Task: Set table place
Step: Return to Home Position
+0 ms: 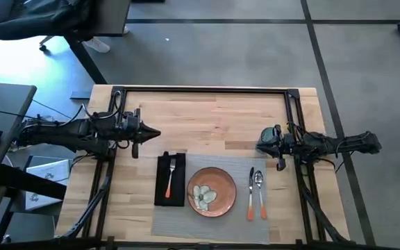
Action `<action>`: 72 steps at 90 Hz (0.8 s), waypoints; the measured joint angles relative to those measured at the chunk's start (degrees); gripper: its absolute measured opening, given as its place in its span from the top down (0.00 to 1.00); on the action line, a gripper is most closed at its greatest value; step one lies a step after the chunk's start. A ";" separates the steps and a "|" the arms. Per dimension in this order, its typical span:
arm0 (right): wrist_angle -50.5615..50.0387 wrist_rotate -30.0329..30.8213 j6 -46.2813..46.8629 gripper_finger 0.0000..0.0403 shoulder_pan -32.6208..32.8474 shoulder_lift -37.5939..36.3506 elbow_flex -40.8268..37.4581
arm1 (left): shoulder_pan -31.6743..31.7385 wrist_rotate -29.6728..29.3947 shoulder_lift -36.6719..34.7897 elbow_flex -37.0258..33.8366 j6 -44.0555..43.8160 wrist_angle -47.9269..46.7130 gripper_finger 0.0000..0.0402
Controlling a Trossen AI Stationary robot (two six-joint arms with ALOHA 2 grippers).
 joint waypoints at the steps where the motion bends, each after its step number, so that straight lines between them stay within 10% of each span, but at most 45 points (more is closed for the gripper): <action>1: 0.00 0.00 -0.01 0.93 0.00 0.00 0.00 | 0.00 -0.01 -0.04 0.00 0.04 -0.01 0.98; 27: 0.02 0.02 -0.06 0.93 0.00 0.02 -0.04 | 0.02 0.28 -1.39 -1.07 2.06 1.37 0.98; 42: 0.02 0.02 -0.06 0.93 0.00 0.02 -0.04 | 0.01 8.60 -3.47 -11.53 0.86 18.72 0.98; 72: 0.02 0.07 -0.08 0.93 0.00 0.04 -0.04 | 0.04 4.16 -11.24 -25.13 -1.79 24.10 0.98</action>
